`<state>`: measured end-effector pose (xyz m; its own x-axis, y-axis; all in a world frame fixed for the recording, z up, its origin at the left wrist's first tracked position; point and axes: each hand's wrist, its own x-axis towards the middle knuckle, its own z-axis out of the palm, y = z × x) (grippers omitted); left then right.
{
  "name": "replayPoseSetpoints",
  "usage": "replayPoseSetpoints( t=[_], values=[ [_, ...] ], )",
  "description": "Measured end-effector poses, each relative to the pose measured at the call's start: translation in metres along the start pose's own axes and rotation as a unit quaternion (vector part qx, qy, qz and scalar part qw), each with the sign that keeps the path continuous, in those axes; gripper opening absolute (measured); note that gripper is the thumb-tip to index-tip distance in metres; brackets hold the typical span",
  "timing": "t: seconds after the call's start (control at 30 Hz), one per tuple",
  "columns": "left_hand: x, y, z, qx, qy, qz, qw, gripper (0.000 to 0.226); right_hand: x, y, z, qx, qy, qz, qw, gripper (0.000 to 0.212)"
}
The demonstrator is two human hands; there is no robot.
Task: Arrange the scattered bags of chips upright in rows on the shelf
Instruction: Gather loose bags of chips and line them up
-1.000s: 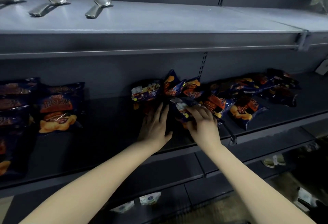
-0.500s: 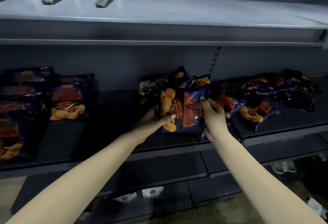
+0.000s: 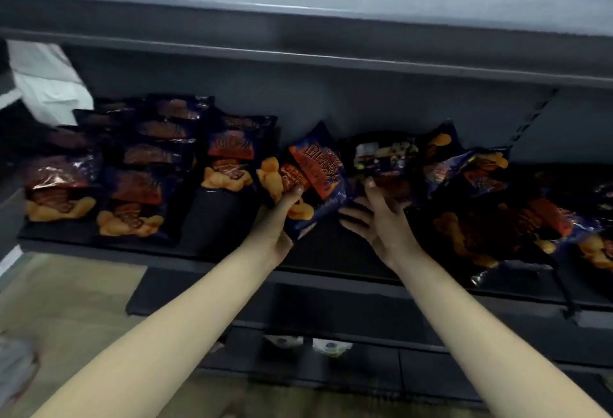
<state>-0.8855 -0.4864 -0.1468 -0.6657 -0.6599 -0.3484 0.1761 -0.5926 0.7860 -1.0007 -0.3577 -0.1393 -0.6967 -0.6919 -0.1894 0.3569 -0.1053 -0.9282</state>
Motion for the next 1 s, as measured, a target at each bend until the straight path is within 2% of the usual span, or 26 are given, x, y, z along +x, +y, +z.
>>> replayPoseSetpoints(
  t=[0.03, 0.1, 0.17, 0.2, 0.33, 0.43, 0.5, 0.57, 0.7, 0.77, 0.87, 1.0],
  values=[
    [-0.002, 0.000, -0.009, -0.027, 0.015, -0.003, 1.000, 0.016, 0.001, 0.009, 0.015, -0.017, -0.036, 0.013, 0.999, 0.047],
    [-0.008, -0.001, -0.023, -0.046, 0.012, 0.008, 0.999, 0.042, -0.001, 0.027, 0.046, -0.055, -0.094, 0.029, 0.994, 0.051],
    [-0.008, -0.001, -0.038, -0.043, -0.006, 0.019, 0.999, 0.067, -0.003, 0.042, 0.073, -0.061, -0.110, 0.003, 0.992, 0.033],
    [-0.008, 0.002, -0.045, -0.043, -0.020, 0.023, 0.999, 0.072, -0.003, 0.045, 0.085, -0.047, -0.106, -0.012, 0.993, 0.025],
    [-0.012, 0.019, -0.072, -0.029, -0.026, 0.045, 0.998, 0.071, 0.009, 0.053, 0.111, 0.025, -0.099, 0.001, 0.995, 0.021],
    [-0.017, 0.036, -0.094, 0.039, 0.006, 0.087, 0.995, 0.067, 0.022, 0.061, 0.126, 0.062, -0.098, 0.032, 0.993, 0.037],
    [-0.019, 0.050, -0.106, 0.094, 0.046, 0.124, 0.987, 0.071, 0.027, 0.062, 0.136, 0.055, -0.103, 0.023, 0.993, 0.052],
    [-0.018, 0.063, -0.115, 0.139, 0.070, 0.178, 0.972, 0.072, 0.031, 0.061, 0.144, 0.045, -0.102, 0.002, 0.994, 0.055],
    [-0.020, 0.085, -0.124, 0.205, 0.042, 0.269, 0.940, 0.080, 0.035, 0.053, 0.151, -0.010, -0.101, -0.050, 0.994, 0.055],
    [-0.021, 0.094, -0.128, 0.278, 0.031, 0.313, 0.907, 0.084, 0.035, 0.049, 0.152, -0.044, -0.097, -0.084, 0.991, 0.050],
    [-0.015, 0.099, -0.136, 0.451, 0.012, 0.377, 0.809, 0.088, 0.034, 0.044, 0.152, -0.107, -0.084, -0.143, 0.980, 0.049],
    [-0.009, 0.096, -0.144, 0.598, -0.006, 0.360, 0.716, 0.085, 0.030, 0.045, 0.149, -0.196, -0.084, -0.185, 0.959, 0.048]
  ],
)
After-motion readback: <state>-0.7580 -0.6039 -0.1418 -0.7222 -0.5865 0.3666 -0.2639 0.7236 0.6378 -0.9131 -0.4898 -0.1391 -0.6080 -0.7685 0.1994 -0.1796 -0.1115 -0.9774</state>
